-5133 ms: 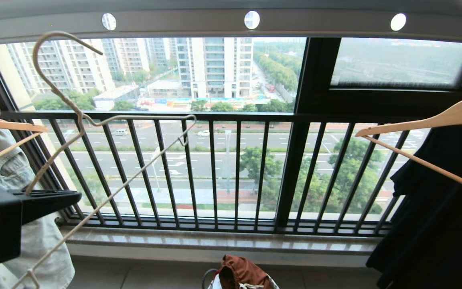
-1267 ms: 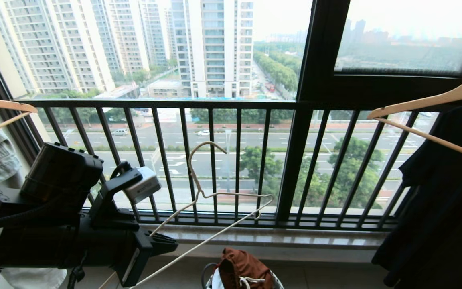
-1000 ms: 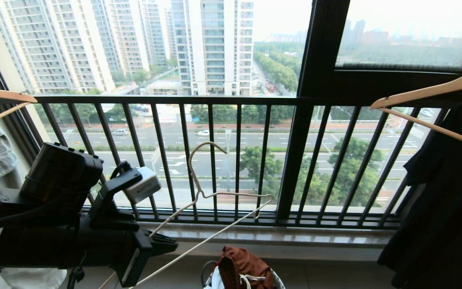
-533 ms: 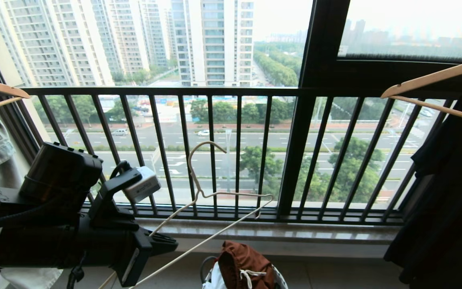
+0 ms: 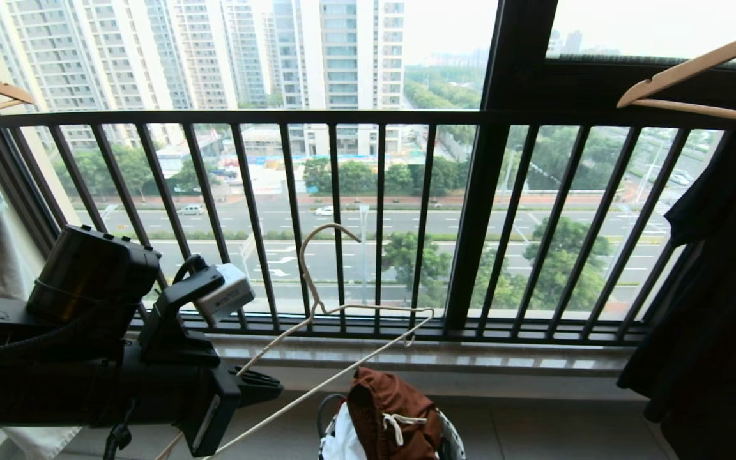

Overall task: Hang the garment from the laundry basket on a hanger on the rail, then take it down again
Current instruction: Pick up clothes from the basket

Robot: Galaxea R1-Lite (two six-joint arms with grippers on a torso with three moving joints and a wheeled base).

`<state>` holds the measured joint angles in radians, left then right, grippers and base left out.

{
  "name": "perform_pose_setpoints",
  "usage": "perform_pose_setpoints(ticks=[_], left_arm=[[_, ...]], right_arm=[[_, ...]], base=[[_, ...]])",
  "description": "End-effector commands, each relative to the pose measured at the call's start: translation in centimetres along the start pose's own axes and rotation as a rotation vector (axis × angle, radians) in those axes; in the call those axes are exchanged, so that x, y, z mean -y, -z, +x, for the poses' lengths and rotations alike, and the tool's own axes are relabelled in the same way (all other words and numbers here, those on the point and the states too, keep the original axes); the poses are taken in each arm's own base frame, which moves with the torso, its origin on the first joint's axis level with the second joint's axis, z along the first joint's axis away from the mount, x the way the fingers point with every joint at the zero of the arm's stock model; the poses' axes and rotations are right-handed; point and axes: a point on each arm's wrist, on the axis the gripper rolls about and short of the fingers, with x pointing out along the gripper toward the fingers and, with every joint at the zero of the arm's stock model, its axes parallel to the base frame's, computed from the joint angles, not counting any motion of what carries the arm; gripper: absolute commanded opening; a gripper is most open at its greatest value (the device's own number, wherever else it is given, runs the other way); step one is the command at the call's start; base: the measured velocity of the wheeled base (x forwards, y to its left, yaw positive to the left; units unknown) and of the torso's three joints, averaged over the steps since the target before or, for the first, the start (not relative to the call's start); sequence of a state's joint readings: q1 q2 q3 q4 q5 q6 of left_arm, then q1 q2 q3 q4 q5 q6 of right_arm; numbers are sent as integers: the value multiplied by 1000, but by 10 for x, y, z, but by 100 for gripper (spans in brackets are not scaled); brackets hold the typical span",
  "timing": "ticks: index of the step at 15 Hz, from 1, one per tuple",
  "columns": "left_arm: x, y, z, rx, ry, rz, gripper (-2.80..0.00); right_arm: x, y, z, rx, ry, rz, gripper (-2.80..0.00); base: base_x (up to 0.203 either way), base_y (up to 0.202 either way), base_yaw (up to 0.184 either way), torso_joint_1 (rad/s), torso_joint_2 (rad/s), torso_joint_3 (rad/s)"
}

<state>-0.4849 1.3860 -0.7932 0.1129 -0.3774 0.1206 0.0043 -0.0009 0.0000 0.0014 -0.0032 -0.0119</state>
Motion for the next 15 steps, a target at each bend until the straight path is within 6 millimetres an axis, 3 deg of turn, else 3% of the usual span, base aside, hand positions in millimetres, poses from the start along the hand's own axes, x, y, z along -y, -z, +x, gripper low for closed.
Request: perform_pose_setpoints(ticks=[1, 15], left_arm=[[0, 0, 0, 0, 2, 0, -280], [1, -1, -2, 7, 0, 0, -280]], right_arm=[[0, 0, 0, 0, 0, 0, -280], [0, 0, 0, -1, 0, -4, -280]], base=[[0, 0, 0, -223, 538, 311], [0, 0, 0, -184, 496, 309]])
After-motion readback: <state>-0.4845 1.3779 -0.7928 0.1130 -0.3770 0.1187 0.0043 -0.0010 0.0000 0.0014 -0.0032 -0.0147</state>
